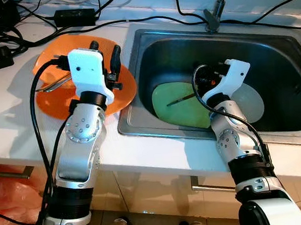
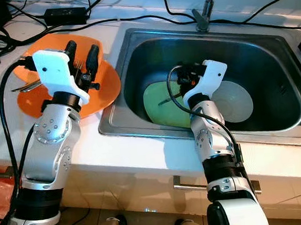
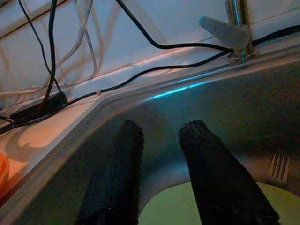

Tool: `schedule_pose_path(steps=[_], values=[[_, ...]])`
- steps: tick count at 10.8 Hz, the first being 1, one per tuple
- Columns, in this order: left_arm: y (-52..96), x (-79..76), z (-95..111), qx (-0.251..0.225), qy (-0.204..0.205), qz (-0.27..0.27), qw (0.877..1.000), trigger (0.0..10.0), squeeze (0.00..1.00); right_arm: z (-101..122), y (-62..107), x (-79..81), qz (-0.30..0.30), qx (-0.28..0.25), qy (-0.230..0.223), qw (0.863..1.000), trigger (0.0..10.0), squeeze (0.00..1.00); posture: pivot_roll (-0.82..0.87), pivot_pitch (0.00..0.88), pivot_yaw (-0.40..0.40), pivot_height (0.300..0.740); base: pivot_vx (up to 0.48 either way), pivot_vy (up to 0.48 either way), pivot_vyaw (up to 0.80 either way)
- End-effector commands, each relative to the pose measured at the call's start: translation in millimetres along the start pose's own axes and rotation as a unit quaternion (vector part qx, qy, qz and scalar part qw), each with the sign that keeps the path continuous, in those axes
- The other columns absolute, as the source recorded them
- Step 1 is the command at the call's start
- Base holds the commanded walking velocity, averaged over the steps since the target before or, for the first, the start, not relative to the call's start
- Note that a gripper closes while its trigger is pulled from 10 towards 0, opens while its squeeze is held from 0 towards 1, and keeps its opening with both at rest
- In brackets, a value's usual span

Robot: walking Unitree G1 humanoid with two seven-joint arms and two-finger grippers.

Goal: Kitchen organization

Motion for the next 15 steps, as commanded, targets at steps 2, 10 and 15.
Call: schedule_pose_path(steps=[2, 10, 15], values=[[-1.9, 0.6, 12, -0.024, -0.006, 0.003, 1.0, 10.0, 0.0, -4, 3.9, -8.9, -0.013, 0.005, 0.006, 1.0, 10.0, 0.0, 0.1, 0.146, -0.051, 0.74, 0.0, 0.0, 0.0], [-0.1, -7.5, -2, 0.004, -0.01, -0.004, 1.0, 10.0, 0.0, 26, -1.1, -16.0, -0.01, -0.035, 0.052, 0.998, 10.0, 1.0, 0.09, 0.145, -0.056, 0.74, 0.0, 0.0, 0.0], [2.1, -7.7, 0, -0.002, -0.026, -0.002, 1.0, 10.0, 0.0, 25, 0.6, -6.5, 0.005, -0.047, 0.061, 0.997, 10.0, 0.0, 0.09, 0.147, -0.056, 0.74, 0.0, 0.0, 0.0]])
Point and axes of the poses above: a point about 5 cm out from each wrist's last joint towards the gripper, its own y axis pointing back from the gripper into the wrist, its own z axis along the axis of the wrist's last joint, x = y × z, the point moved 2 cm from there along -y, pointing out of the wrist towards the gripper, and after that the axes turned 12 degrees about -y, right-handed, at the moved point
